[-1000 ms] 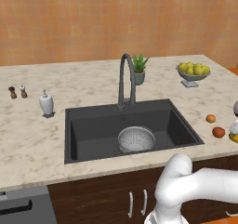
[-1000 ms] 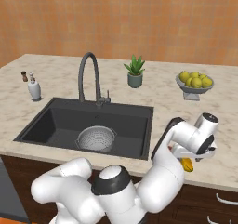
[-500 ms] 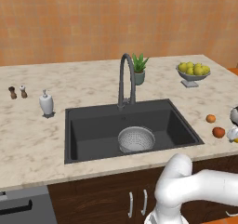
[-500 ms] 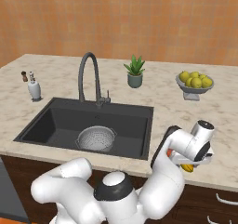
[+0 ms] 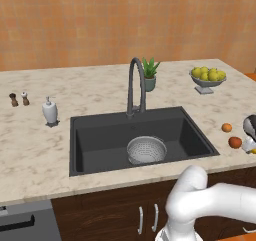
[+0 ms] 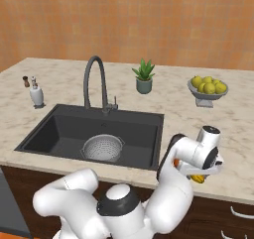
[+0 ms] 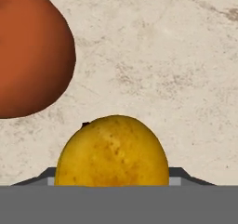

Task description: Put the colander in the sink, put the tangerine, mango, orange in the colander, and turn on the sink faucet and pour water over the colander.

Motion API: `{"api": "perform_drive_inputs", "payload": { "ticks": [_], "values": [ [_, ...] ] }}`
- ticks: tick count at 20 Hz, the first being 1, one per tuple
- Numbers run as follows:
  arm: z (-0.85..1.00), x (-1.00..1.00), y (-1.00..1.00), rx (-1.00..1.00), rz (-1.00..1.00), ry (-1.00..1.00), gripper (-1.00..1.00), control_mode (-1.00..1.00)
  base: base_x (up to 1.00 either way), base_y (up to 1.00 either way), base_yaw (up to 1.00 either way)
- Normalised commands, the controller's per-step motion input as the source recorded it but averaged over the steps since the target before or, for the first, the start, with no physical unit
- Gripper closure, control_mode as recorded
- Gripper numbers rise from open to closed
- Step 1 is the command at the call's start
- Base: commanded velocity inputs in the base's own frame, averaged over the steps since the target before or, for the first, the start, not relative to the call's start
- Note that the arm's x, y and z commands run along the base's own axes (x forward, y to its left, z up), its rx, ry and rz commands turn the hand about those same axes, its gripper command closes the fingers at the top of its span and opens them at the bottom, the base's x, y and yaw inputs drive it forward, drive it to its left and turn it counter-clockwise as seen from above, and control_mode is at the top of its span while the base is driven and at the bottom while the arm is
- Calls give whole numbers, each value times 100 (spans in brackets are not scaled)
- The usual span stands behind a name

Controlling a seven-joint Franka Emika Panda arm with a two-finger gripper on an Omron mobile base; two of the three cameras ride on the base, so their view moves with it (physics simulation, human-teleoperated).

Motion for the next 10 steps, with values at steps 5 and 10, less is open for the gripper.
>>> {"api": "perform_drive_inputs", "payload": {
  "ticks": [5,10],
  "values": [
    [69,-47,5,9,0,-15,100,-100,0,0,0],
    [100,-28,24,4,0,-6,100,-100,0,0,0]
  ]
}}
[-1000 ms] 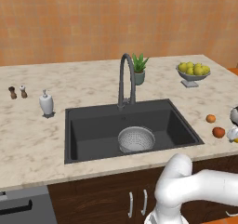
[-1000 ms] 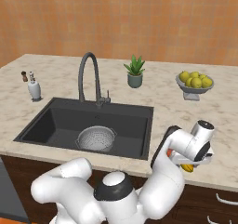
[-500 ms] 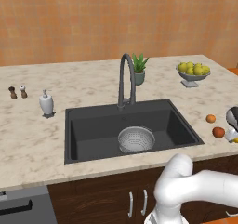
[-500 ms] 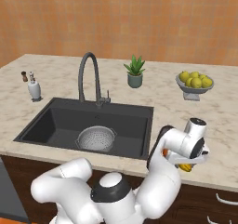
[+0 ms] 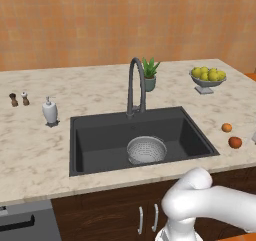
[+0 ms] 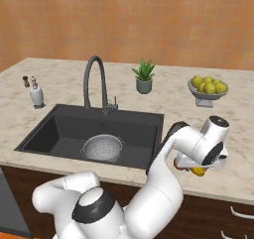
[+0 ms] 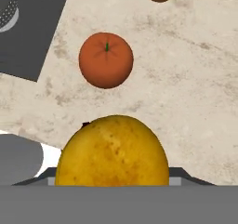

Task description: Put the colander in the sink, put the tangerine, mango, orange in the colander, and turn on the sink faucet and pour water over the colander.

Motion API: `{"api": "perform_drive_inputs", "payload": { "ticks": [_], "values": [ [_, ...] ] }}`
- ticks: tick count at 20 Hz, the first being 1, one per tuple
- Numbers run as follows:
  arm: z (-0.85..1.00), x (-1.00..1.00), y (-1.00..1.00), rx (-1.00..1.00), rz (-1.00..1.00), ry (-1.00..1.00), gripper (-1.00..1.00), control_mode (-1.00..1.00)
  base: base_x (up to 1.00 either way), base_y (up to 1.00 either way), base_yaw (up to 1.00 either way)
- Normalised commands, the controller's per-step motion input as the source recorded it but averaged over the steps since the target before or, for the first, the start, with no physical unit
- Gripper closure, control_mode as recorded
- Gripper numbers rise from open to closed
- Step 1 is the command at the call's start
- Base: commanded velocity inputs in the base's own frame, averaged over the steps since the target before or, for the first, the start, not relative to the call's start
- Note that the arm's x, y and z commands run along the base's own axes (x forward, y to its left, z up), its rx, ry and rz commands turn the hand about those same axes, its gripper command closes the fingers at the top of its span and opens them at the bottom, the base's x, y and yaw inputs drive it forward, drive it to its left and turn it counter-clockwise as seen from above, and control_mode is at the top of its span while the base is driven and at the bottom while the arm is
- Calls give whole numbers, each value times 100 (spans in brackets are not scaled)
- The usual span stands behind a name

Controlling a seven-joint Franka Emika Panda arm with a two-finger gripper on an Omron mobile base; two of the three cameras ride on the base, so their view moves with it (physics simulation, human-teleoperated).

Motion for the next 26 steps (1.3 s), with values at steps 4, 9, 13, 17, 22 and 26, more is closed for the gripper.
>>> {"api": "perform_drive_inputs", "payload": {
  "ticks": [4,9,13,17,22,26],
  "values": [
    [100,0,83,0,-6,0,100,-100,0,0,0],
    [63,7,100,-11,-20,7,100,-100,0,0,0],
    [3,34,100,-28,-23,49,100,-100,0,0,0],
    [-4,16,100,4,-43,12,100,-100,0,0,0],
    [-7,11,94,16,-43,-19,100,-100,0,0,0],
    [-2,21,83,11,-42,-20,100,-100,0,0,0]
  ]
}}
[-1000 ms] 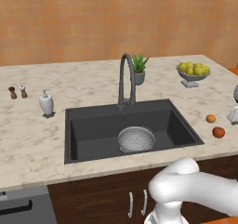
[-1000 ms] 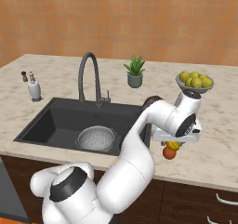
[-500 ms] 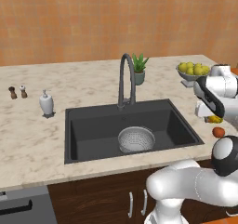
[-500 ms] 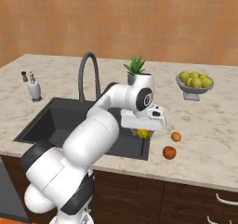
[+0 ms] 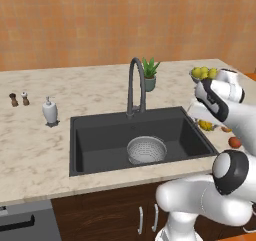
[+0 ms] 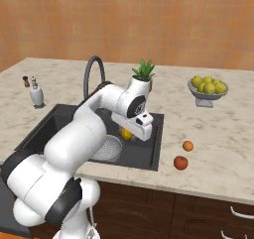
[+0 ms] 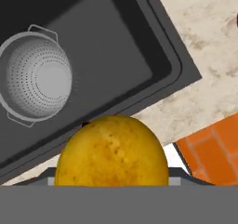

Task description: Put the colander in the sink, put the tangerine, mango, orange in the colander, and turn on the sink faucet and pour water over the colander.

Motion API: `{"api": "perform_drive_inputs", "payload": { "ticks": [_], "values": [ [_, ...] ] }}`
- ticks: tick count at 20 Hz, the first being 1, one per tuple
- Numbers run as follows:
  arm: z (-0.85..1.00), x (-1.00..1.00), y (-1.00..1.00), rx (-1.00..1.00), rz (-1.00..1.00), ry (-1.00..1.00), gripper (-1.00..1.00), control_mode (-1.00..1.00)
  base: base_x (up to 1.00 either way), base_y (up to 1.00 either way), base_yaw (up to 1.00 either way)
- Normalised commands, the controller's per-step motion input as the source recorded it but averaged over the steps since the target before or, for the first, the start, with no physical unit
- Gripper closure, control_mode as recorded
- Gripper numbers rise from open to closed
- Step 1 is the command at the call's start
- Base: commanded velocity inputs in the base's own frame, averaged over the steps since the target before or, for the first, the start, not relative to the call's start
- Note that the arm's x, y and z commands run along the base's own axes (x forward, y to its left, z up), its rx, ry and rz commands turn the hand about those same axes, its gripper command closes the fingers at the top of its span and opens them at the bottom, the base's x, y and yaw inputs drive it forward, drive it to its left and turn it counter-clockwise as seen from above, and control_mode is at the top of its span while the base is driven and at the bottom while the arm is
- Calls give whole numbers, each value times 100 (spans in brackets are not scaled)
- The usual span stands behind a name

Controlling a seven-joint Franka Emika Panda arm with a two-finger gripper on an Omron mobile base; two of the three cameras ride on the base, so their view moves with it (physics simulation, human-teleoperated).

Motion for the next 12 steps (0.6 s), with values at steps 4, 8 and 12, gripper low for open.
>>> {"api": "perform_drive_inputs", "payload": {
  "ticks": [4,8,12],
  "values": [
    [-12,37,57,2,-45,-16,100,-100,0,0,0],
    [-29,53,30,0,-38,-11,100,-100,0,0,0],
    [-39,44,8,11,-24,-2,100,-100,0,0,0]
  ]
}}
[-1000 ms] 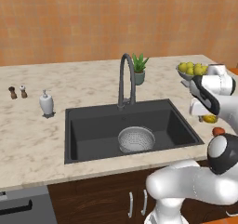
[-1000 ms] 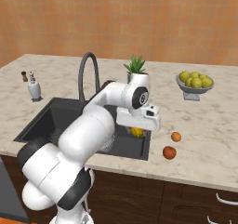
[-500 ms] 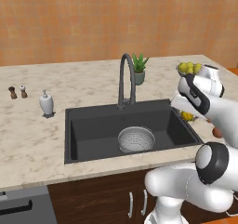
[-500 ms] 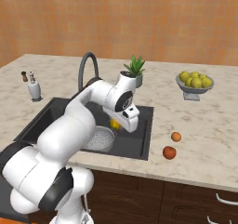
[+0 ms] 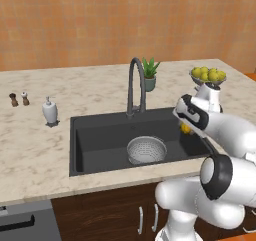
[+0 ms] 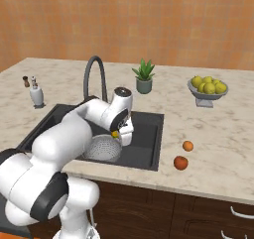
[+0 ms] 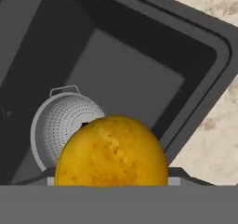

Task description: Put the colander in the sink, put the tangerine, mango, orange in the colander, and turn on the sink faucet and pour water over the colander.

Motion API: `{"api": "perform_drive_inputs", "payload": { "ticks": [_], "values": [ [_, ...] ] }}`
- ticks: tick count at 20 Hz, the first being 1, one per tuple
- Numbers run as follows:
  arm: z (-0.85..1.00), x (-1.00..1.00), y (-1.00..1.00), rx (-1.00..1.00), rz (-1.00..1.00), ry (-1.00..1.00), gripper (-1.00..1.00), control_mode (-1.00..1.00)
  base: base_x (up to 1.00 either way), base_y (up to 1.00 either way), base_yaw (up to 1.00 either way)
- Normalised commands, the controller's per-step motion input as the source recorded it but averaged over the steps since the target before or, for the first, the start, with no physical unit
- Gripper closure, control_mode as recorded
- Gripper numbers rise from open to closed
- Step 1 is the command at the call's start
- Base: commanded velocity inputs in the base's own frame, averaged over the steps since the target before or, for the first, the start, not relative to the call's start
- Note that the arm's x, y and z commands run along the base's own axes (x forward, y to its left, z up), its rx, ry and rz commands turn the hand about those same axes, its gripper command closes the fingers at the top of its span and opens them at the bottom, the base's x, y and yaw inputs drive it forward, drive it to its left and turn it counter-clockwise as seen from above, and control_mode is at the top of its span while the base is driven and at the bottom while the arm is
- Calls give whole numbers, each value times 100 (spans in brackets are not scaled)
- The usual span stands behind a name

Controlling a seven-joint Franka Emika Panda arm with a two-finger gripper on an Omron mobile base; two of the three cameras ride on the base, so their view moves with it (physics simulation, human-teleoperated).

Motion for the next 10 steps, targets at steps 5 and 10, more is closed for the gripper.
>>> {"api": "perform_drive_inputs", "payload": {
  "ticks": [5,10],
  "values": [
    [-28,43,3,25,-1,3,100,-100,0,0,0],
    [-7,51,38,16,0,25,100,-100,0,0,0]
  ]
}}
